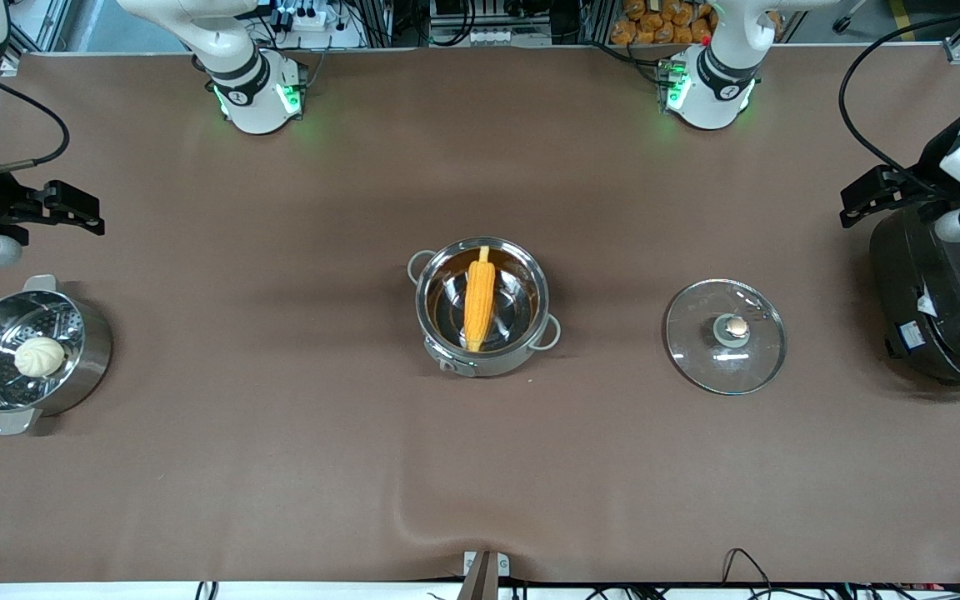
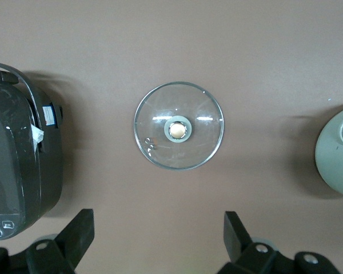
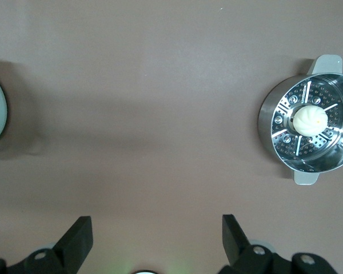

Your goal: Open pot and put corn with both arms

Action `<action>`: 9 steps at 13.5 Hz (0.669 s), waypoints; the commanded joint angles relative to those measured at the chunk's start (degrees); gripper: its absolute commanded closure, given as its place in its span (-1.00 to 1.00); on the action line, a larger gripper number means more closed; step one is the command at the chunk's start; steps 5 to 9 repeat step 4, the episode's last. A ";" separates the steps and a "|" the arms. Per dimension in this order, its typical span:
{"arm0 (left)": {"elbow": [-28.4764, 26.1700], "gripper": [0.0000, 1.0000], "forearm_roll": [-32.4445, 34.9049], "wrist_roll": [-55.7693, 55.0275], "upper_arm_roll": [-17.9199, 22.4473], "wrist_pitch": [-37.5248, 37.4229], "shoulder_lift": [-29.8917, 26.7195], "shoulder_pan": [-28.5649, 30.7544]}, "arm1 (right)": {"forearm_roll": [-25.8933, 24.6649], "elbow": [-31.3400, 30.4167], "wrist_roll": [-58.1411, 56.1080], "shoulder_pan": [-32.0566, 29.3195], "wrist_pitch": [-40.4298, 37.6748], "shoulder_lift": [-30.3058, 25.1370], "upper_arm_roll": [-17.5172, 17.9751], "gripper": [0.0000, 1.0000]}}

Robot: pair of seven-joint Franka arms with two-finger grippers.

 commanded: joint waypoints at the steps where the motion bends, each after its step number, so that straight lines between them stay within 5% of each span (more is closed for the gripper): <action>1: 1.57 -1.00 -0.37 0.56 -0.30 -0.70 0.41 -0.12 | 0.17 -0.93 0.10 0.67 0.42 -0.64 -0.28 -1.00; 9: 2.01 -1.00 -0.37 0.56 -0.21 -0.79 0.59 0.50 | 0.17 -0.93 0.10 0.85 0.16 -0.64 -0.20 -1.00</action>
